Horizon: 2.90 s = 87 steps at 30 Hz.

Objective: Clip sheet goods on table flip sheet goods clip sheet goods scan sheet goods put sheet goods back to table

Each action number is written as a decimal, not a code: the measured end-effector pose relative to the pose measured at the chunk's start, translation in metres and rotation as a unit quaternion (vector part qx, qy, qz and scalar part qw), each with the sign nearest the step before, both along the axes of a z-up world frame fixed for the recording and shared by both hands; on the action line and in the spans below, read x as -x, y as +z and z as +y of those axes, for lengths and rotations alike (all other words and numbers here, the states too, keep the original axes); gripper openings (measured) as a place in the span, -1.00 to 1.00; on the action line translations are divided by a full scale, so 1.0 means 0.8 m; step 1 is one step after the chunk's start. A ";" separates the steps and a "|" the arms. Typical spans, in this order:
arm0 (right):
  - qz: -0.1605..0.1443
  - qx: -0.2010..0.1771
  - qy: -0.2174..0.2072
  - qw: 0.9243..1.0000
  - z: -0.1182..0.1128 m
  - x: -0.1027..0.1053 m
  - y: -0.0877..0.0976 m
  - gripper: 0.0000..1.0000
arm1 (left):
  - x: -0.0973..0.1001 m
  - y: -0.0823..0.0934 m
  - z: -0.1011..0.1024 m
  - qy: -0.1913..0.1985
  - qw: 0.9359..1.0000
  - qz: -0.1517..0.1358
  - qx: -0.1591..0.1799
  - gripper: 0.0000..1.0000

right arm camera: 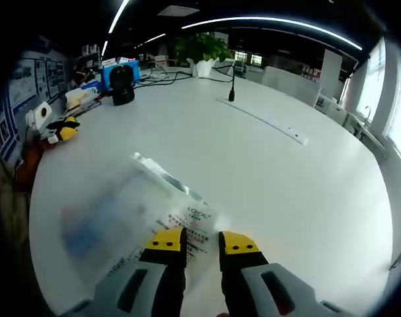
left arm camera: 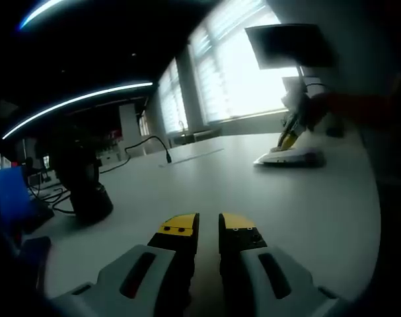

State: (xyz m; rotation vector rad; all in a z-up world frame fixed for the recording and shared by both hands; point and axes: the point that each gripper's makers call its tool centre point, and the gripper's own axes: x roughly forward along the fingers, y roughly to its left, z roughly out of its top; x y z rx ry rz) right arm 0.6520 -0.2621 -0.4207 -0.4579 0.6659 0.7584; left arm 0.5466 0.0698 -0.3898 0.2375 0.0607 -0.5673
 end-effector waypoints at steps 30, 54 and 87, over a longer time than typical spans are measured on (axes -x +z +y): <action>-0.054 0.064 -0.004 0.996 -0.002 0.007 0.022 -0.99 | 0.002 0.002 0.000 0.001 1.000 -0.004 -0.002 -0.92; -0.051 0.005 -0.037 0.998 0.023 0.037 0.100 -1.00 | 0.002 0.002 0.001 -0.001 1.000 -0.003 0.002 -0.92; -0.141 -0.117 -0.035 0.982 0.141 0.029 0.217 -1.00 | 0.003 0.002 0.000 -0.004 1.000 -0.003 0.003 -0.92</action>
